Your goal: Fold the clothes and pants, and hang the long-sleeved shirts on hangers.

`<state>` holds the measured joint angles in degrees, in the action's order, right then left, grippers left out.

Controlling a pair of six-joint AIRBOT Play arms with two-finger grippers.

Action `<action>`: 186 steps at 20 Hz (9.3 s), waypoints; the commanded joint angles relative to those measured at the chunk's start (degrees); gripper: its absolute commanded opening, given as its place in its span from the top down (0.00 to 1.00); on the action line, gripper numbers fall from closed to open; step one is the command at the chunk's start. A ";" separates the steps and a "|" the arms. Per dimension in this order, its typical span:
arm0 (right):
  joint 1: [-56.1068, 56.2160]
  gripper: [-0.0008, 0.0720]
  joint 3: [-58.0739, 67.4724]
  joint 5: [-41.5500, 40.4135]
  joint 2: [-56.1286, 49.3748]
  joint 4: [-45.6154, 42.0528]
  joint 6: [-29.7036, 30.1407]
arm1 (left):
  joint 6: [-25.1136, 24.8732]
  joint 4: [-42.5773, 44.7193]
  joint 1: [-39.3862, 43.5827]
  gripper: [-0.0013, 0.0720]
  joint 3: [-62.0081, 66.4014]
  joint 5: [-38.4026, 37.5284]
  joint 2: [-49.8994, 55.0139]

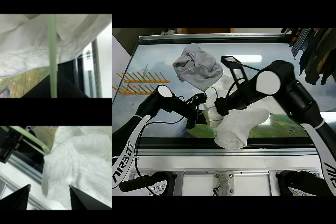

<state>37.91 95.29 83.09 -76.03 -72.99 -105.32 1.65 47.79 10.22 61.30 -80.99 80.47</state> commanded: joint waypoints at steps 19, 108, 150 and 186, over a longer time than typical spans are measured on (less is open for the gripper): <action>-21.86 0.21 -5.64 6.36 7.67 9.73 26.60 | 0.00 0.11 0.02 0.96 -0.02 -0.48 -0.04; -43.54 0.97 -48.19 -2.73 4.59 63.21 130.33 | 3.54 0.76 -0.33 0.44 -0.02 -0.66 -0.04; -43.65 0.98 -48.15 -9.64 15.47 64.17 118.18 | 53.16 0.68 -23.65 0.47 6.01 7.32 -16.24; -48.63 0.98 -48.15 -10.27 35.30 56.43 94.68 | 74.66 -11.30 -7.37 0.96 -11.45 27.87 -7.78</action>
<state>-10.41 47.07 70.96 -42.68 -12.73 -6.48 76.29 35.53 4.82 49.78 -53.36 72.84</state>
